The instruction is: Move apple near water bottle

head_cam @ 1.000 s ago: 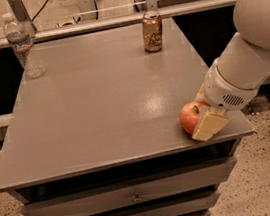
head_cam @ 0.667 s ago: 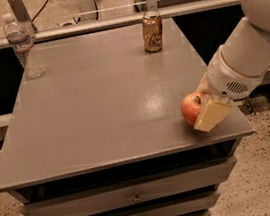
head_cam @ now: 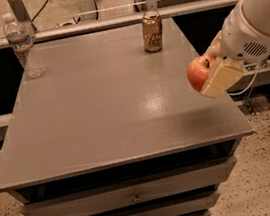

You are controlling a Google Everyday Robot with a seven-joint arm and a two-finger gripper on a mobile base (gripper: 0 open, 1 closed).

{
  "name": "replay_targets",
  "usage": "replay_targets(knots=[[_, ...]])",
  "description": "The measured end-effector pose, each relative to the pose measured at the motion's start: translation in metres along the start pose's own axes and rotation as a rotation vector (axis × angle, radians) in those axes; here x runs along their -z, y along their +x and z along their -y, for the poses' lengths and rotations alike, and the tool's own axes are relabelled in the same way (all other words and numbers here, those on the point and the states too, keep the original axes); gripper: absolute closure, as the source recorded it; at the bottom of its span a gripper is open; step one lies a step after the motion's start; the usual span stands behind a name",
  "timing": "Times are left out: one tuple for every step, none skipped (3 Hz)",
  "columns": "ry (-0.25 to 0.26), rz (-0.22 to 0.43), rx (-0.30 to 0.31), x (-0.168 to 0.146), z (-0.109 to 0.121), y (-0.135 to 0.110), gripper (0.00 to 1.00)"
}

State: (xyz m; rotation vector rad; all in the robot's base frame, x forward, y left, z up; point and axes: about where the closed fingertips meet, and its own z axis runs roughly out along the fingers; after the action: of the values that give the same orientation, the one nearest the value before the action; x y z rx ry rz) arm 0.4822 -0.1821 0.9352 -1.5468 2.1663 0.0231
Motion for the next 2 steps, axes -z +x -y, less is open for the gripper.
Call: replay_targets(knots=[[-0.016, 0.034, 0.046, -0.023, 0.003, -0.030, 1.00], [-0.035, 0.119, 0.131, -0.068, 0.014, -0.099, 1.00]])
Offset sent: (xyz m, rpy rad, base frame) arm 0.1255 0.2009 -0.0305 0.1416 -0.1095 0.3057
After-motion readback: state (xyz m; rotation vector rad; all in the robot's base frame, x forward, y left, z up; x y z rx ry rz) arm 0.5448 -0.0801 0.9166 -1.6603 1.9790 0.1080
